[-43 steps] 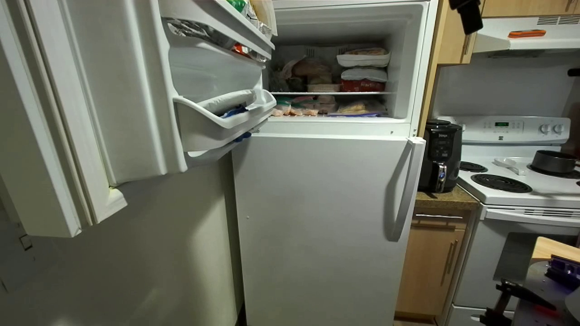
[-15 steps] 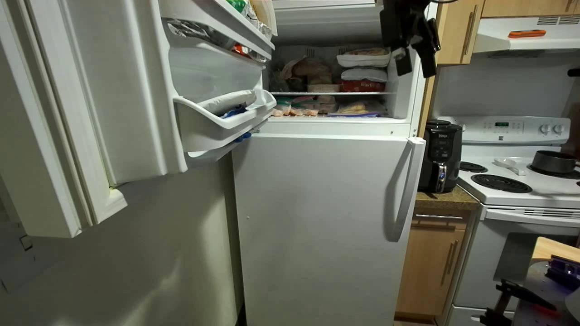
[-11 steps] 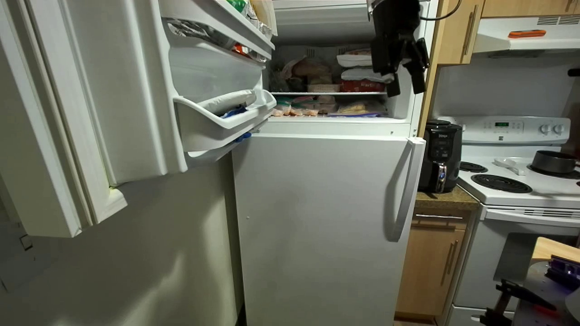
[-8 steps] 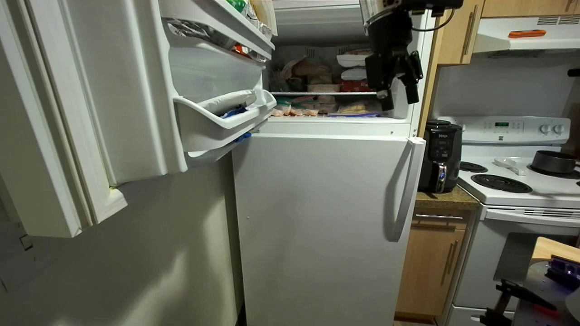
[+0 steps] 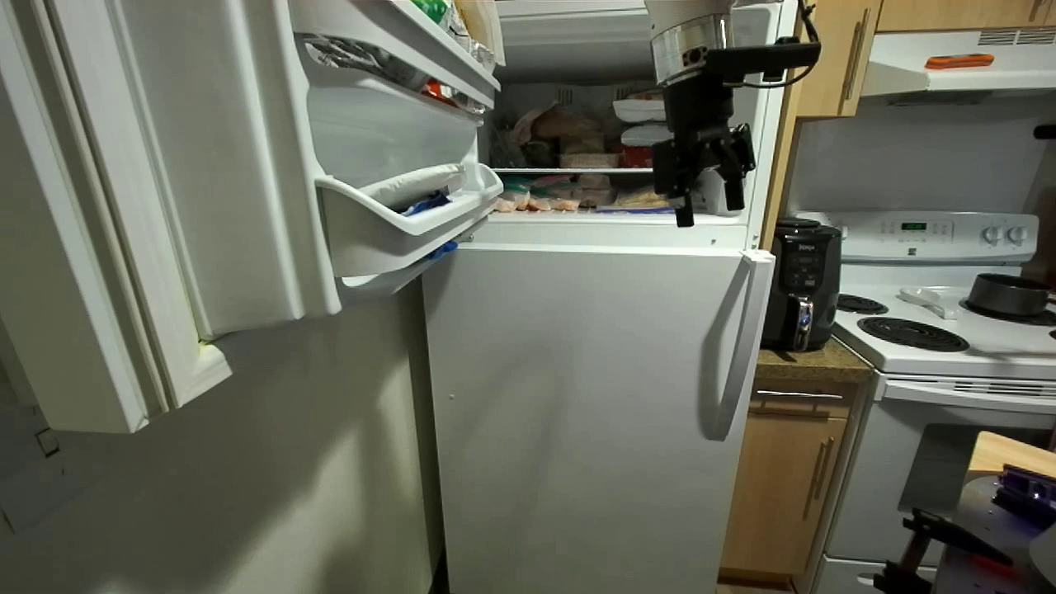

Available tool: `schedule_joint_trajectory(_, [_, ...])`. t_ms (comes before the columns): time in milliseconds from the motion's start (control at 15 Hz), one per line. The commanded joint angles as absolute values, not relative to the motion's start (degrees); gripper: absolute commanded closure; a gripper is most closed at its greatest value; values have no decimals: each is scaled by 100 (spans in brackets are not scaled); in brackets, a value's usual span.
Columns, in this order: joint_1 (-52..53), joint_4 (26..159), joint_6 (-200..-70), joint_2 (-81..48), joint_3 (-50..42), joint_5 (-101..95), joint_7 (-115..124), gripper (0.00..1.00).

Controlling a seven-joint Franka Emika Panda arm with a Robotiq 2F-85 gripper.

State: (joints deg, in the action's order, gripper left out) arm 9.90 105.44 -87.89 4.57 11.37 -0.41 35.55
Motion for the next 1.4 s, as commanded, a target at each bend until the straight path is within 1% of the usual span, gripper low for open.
schedule_joint_trajectory(0, [872, 10863, -9296, 685, 1045, -39, 3985, 0])
schedule_joint_trajectory(600, [902, 10873, -10246, 563, 1082, -201, 4672, 0])
schedule_joint_trajectory(1333, [1030, 10750, -11332, 285, 1230, -325, 4906, 0])
